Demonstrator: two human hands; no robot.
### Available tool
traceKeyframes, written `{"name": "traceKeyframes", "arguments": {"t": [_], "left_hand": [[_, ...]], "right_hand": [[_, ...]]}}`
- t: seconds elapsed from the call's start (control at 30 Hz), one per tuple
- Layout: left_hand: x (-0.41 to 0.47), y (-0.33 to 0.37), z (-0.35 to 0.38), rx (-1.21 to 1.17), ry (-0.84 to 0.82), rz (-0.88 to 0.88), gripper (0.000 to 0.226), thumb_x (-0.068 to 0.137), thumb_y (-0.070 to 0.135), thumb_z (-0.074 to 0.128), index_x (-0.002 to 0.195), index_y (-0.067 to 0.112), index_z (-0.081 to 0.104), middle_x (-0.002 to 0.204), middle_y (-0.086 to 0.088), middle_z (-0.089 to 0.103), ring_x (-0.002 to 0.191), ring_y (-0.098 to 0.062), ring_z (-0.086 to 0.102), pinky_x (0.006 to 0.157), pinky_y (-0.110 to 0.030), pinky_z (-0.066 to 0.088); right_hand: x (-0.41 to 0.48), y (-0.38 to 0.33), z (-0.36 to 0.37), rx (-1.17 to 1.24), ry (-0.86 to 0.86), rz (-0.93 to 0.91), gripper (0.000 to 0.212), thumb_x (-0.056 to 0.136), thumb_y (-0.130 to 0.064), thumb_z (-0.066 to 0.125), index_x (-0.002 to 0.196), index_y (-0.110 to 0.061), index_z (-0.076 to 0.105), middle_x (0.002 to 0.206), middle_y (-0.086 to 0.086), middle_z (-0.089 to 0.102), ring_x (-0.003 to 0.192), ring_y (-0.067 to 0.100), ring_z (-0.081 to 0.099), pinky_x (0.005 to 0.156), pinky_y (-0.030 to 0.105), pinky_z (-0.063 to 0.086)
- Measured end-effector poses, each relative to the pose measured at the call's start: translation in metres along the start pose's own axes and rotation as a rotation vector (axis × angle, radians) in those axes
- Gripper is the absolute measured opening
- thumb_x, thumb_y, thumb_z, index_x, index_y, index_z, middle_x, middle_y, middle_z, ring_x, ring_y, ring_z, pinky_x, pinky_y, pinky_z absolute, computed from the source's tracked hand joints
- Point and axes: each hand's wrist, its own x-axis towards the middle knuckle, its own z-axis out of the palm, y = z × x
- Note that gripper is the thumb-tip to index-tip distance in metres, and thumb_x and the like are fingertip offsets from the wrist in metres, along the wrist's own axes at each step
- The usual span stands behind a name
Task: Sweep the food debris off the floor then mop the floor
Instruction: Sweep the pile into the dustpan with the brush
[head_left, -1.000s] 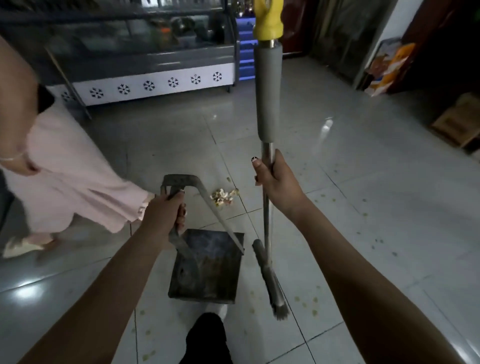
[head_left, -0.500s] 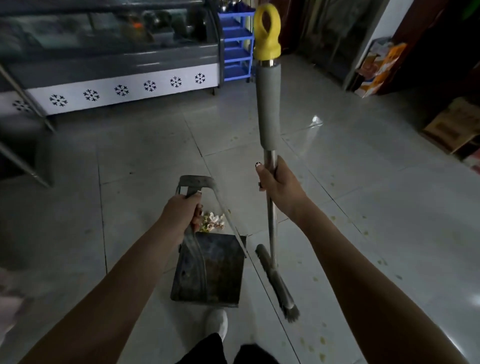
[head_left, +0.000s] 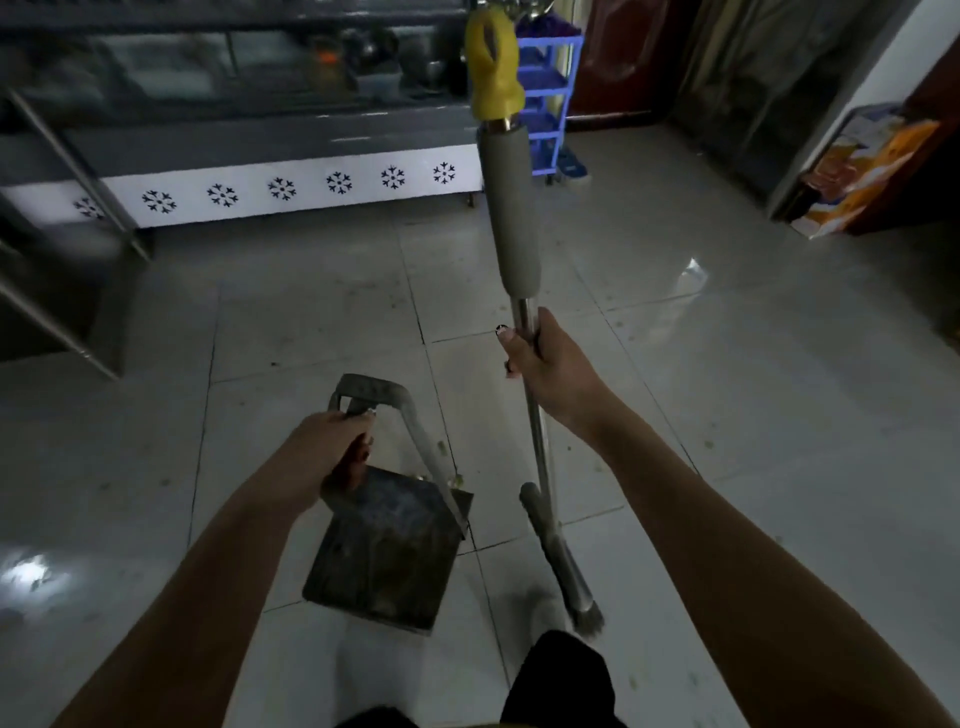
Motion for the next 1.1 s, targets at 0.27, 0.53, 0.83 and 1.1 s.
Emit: {"name": "traceKeyframes", "arguments": {"t": [0.27,0.53,0.83,1.1], "left_hand": [[0.057,0.032,0.042,-0.044,0.239,-0.022,0.033,0.094,0.018,0.054,0.063,0.007,0.049,0.044,-0.003,0.046,0.029,-0.011,0.04,0.034,-0.015,0.036],[0.099,0.039,0.068,-0.101,0.33,-0.171,0.026,0.094,0.021,0.052,0.073,0.007,0.053,0.052,-0.005,0.049,0.039,-0.015,0.042,0.044,-0.021,0.037],[0.177,0.045,0.07,-0.272,0.37,-0.292,0.026,0.097,0.019,0.047,0.076,0.005,0.046,0.05,-0.004,0.041,0.034,-0.012,0.035,0.035,-0.017,0.032],[0.193,0.046,0.093,-0.377,0.505,-0.334,0.026,0.097,0.018,0.048,0.071,0.012,0.048,0.042,0.004,0.046,0.03,-0.006,0.039,0.036,-0.018,0.033]], "right_hand": [[0.119,0.044,-0.043,0.003,-0.235,-0.073,0.019,0.095,-0.039,0.045,0.08,-0.031,0.036,0.073,-0.01,0.053,0.068,-0.003,0.058,0.058,0.012,0.044],[0.226,0.071,-0.02,-0.105,-0.534,-0.138,0.013,0.094,-0.036,0.049,0.087,-0.03,0.041,0.077,-0.013,0.06,0.075,0.001,0.06,0.063,0.015,0.043],[0.33,0.098,0.048,-0.293,-0.816,-0.245,0.026,0.092,-0.036,0.052,0.097,-0.011,0.05,0.082,-0.001,0.064,0.075,0.015,0.06,0.06,0.018,0.04],[0.379,0.112,0.086,-0.506,-1.053,-0.452,0.028,0.093,-0.037,0.053,0.076,-0.02,0.04,0.053,-0.007,0.044,0.046,0.007,0.047,0.04,0.015,0.03]]}}
